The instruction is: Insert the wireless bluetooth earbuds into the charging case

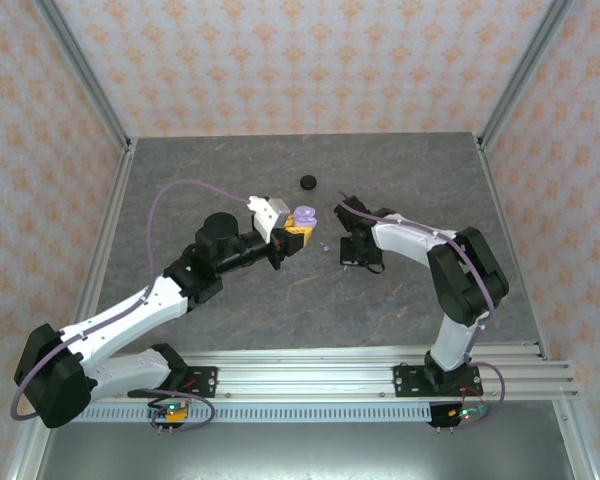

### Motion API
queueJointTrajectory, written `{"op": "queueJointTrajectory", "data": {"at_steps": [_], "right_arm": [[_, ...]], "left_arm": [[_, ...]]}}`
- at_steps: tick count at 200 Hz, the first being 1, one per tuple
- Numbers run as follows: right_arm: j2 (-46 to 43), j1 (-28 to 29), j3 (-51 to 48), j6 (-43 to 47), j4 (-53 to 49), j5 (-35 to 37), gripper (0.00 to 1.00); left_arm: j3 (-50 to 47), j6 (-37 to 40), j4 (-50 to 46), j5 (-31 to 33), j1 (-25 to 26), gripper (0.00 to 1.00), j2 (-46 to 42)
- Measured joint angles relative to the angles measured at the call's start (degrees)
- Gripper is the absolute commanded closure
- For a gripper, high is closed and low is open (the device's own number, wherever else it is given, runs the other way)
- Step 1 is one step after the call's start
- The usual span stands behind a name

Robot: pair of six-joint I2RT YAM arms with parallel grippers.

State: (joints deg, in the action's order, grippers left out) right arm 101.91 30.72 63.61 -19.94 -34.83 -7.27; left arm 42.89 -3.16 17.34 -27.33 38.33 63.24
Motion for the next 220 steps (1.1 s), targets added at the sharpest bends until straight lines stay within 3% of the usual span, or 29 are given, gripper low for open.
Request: {"op": "queueJointTrajectory", "data": {"at_steps": [85,146,179,220], "right_arm": [[1.31,0.0,2.19,0.76,0.13,0.09,0.93],[-4.61,0.0,2.34,5.9,-1.49,-0.87,0.77],[-4.44,-0.02,4.28,12.11,-4.11,-3.85,0.67],[-1.25,-0.42,8.02,20.48,-8.17,-7.02,0.62]], "left_arm": [[0.0,0.0,-0.15,0.61,0.0,0.87,0.0],[0.0,0.0,-0.46,0.63,0.0,0.87,0.0],[0.02,0.0,-0.46,0.66,0.0,0.87,0.0],[0.02,0.0,-0.9,0.81,-0.02,0.87,0.0]]}}
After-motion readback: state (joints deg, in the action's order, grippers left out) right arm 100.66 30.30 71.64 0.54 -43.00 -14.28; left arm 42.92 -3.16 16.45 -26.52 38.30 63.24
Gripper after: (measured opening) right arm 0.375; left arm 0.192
